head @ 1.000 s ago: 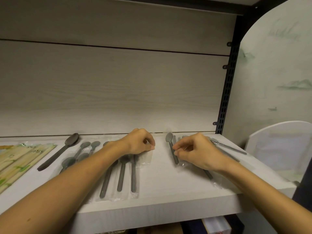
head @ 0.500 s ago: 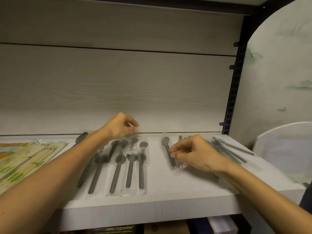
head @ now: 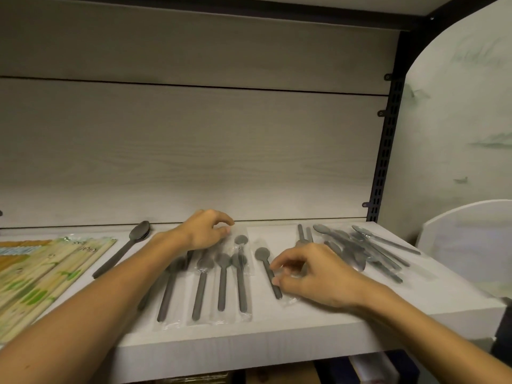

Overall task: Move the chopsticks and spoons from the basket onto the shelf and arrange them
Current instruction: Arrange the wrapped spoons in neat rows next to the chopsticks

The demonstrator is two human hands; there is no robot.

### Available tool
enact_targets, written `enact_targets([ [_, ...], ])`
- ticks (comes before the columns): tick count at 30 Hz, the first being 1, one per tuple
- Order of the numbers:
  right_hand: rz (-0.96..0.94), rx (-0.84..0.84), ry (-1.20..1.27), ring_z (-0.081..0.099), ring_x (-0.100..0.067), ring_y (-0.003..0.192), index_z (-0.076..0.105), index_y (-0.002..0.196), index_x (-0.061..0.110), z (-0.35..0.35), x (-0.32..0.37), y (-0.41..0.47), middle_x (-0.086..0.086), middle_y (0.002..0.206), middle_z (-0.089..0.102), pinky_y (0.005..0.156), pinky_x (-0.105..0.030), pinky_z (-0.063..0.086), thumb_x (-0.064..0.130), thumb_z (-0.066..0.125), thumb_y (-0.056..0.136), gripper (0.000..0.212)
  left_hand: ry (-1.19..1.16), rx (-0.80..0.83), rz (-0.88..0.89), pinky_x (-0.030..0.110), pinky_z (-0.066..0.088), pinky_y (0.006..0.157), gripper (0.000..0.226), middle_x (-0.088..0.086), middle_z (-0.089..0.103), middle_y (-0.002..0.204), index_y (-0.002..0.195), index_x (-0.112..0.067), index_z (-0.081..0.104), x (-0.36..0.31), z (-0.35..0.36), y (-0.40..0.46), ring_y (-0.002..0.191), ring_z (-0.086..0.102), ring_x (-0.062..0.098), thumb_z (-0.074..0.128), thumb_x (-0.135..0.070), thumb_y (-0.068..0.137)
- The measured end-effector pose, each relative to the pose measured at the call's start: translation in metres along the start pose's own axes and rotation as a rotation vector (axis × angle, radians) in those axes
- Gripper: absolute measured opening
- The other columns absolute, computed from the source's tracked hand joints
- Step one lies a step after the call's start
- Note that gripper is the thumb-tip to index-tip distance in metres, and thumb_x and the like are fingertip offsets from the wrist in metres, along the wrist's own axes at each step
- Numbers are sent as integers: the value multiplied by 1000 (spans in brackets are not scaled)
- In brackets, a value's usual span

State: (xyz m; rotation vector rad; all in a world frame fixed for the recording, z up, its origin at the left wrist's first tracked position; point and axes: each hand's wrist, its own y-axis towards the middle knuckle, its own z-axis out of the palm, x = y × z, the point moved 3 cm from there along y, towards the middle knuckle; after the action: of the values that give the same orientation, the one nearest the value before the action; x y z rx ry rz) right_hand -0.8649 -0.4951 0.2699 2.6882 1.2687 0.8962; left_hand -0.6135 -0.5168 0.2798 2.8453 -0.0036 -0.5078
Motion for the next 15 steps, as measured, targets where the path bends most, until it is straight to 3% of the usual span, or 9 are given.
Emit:
enact_targets([
  [3,-21,25,-113,47,-4,112,70,109,34,-1,1,-5,14,116,56,99,-26,39,47,66,84,28,-10,58,44,23,39,96,25,-8,64,123,116,-23,68,1,0,-4,117,55,12,58,-27,94],
  [5,-55,56,-115,45,-3,117,71,108,33,-1,4,-9,17,120,55,104,-31,37,48,64,85,29,16,90,48,22,39,95,23,-8,67,119,113,-23,70,1,3,-5,114,56,11,57,-28,94],
  [9,-111,73,-138,49,1,112,70,110,32,2,13,-17,20,117,61,105,-32,36,51,61,86,32,109,102,-18,33,43,99,30,-1,67,121,116,-22,68,6,6,-3,115,57,21,45,-33,99],
  [12,-134,39,-157,50,-1,111,70,110,31,1,17,-21,17,116,62,103,-30,36,49,60,88,31,160,127,-6,39,44,95,33,2,67,112,106,-18,65,5,11,-1,107,57,26,36,-32,102],
  [15,-115,-18,-186,53,-3,111,69,115,27,-9,14,-25,12,117,64,100,-27,41,46,58,90,33,223,49,34,41,43,93,34,1,66,113,104,-19,64,-1,9,1,107,56,26,33,-33,102],
])
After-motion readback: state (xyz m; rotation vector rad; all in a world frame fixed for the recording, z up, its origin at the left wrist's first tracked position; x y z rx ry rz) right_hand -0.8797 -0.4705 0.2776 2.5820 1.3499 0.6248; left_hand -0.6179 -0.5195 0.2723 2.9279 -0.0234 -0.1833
